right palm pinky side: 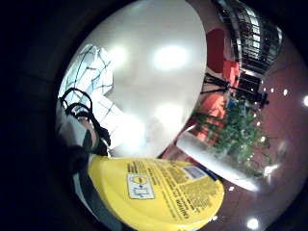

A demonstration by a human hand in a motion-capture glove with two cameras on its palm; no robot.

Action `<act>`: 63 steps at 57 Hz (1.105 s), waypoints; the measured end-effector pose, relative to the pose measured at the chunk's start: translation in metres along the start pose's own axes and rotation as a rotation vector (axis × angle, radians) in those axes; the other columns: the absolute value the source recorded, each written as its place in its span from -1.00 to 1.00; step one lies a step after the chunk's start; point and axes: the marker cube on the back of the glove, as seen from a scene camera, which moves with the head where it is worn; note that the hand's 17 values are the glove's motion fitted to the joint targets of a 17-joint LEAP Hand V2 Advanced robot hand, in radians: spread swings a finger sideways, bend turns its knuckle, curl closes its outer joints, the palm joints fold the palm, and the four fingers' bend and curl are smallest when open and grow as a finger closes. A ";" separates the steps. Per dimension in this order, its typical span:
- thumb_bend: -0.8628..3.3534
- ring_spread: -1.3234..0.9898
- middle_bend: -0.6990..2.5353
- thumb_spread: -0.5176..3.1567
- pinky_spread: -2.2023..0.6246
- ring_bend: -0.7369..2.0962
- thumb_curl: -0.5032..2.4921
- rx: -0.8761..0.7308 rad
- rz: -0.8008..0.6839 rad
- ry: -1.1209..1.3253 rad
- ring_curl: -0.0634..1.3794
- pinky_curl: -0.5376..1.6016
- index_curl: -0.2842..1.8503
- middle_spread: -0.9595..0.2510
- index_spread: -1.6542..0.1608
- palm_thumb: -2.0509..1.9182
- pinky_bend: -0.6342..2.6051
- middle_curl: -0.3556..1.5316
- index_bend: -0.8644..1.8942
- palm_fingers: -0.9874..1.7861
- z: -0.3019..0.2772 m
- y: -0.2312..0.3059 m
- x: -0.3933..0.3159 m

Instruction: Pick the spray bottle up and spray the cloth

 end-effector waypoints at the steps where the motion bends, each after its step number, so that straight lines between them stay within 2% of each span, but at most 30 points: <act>1: -0.61 0.00 -0.14 -0.31 0.39 0.05 -0.29 -0.009 0.004 0.013 -0.30 -0.13 -0.26 0.36 0.57 0.37 -0.36 -0.09 -0.19 0.73 0.000 -0.001 -0.003; 7: -0.61 0.00 -0.14 -0.31 0.39 0.05 -0.29 -0.032 0.008 0.041 -0.30 -0.13 -0.26 0.35 0.57 0.37 -0.36 -0.09 -0.20 0.73 0.002 -0.004 -0.016; 11: -0.61 0.00 -0.14 -0.31 0.39 0.05 -0.28 -0.028 -0.086 -0.025 -0.30 -0.13 -0.25 0.35 0.56 0.37 -0.36 -0.09 -0.20 0.73 -0.003 -0.001 -0.024; 15: -0.61 0.00 -0.14 -0.31 0.39 0.05 -0.28 -0.001 -0.015 0.066 -0.30 -0.13 -0.25 0.35 0.56 0.37 -0.36 -0.09 -0.20 0.73 -0.001 -0.007 -0.015; 17: -0.61 0.00 -0.14 -0.30 0.39 0.05 -0.28 0.023 -0.035 0.043 -0.30 -0.13 -0.25 0.35 0.56 0.37 -0.36 -0.09 -0.20 0.73 -0.006 -0.006 -0.013; 20: -0.61 0.00 -0.14 -0.30 0.39 0.05 -0.28 0.084 -0.103 -0.099 -0.30 -0.13 -0.25 0.35 0.56 0.37 -0.36 -0.09 -0.20 0.73 -0.021 -0.001 -0.015; 23: -0.61 -0.01 -0.14 -0.30 0.39 0.05 -0.28 0.163 -0.102 -0.195 -0.30 -0.13 -0.25 0.35 0.56 0.37 -0.36 -0.09 -0.20 0.73 -0.035 0.000 -0.007; 27: -0.61 -0.01 -0.14 -0.30 0.39 0.05 -0.28 0.321 -0.257 -0.235 -0.30 -0.13 -0.24 0.36 0.56 0.37 -0.35 -0.09 -0.20 0.73 -0.050 0.005 0.006; 33: -0.61 -0.01 -0.14 -0.30 0.39 0.05 -0.28 0.501 -0.104 -0.613 -0.30 -0.13 -0.24 0.36 0.56 0.37 -0.35 -0.09 -0.21 0.73 -0.092 0.008 0.002; 42: -0.61 -0.01 -0.14 -0.30 0.39 0.05 -0.27 0.788 -0.154 -0.982 -0.30 -0.13 -0.24 0.36 0.56 0.36 -0.35 -0.09 -0.21 0.73 -0.135 0.015 -0.012; 53: -0.61 -0.01 -0.14 -0.30 0.39 0.05 -0.27 1.032 -0.207 -1.368 -0.30 -0.13 -0.23 0.36 0.57 0.37 -0.35 -0.09 -0.21 0.73 -0.160 0.000 -0.046; 63: -0.61 -0.01 -0.14 -0.30 0.40 0.05 -0.27 1.117 -0.225 -1.605 -0.30 -0.13 -0.23 0.37 0.57 0.37 -0.35 -0.09 -0.21 0.73 -0.156 -0.030 -0.097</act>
